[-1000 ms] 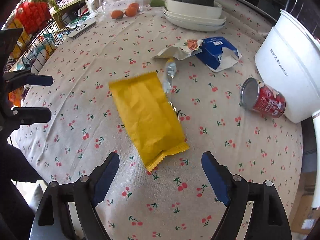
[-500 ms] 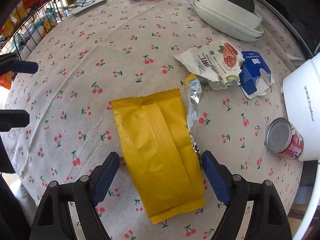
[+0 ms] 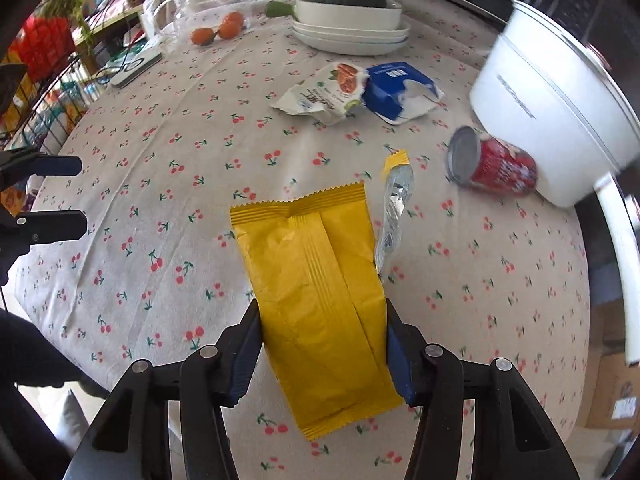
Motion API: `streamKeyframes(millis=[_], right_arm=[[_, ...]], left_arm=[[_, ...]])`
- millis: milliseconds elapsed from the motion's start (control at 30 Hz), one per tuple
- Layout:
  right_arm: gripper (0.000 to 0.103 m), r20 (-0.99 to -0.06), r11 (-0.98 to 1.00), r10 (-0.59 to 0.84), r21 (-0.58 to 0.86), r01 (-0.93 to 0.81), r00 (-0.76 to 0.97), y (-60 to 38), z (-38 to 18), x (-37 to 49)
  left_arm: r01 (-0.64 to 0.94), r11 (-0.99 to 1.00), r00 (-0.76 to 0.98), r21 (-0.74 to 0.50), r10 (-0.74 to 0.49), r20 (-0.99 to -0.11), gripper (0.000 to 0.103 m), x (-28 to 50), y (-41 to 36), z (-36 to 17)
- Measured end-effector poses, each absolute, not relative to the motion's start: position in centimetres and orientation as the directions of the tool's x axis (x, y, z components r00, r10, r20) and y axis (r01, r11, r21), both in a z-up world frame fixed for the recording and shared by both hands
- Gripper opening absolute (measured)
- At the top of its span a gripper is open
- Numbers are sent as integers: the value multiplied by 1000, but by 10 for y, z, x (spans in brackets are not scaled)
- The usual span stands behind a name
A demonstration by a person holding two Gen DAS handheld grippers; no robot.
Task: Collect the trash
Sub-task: 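Grasp the white pecan snack bag with the left gripper while the right holds the packet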
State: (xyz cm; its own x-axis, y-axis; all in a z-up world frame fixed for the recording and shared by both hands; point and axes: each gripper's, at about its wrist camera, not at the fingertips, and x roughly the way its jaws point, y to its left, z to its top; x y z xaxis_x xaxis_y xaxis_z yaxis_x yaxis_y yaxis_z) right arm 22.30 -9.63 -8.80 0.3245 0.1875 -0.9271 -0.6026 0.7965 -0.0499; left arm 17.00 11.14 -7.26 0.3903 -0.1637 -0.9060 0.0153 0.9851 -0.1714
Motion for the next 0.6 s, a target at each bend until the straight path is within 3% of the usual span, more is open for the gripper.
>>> streamKeyframes(millis=[133, 400, 600], right_arm=[[56, -922, 825, 186, -41, -564, 339, -123, -87, 217], [56, -895, 861, 246, 26, -509, 371, -153, -76, 227], [56, -885, 865, 274, 55, -499, 376, -160, -81, 239]], left_arm=[[45, 982, 423, -184, -185, -887, 102, 183, 97, -70], [13, 992, 468, -123, -115, -876, 102, 271, 77, -81], [34, 985, 490, -168, -163, -857, 102, 329, 62, -99]])
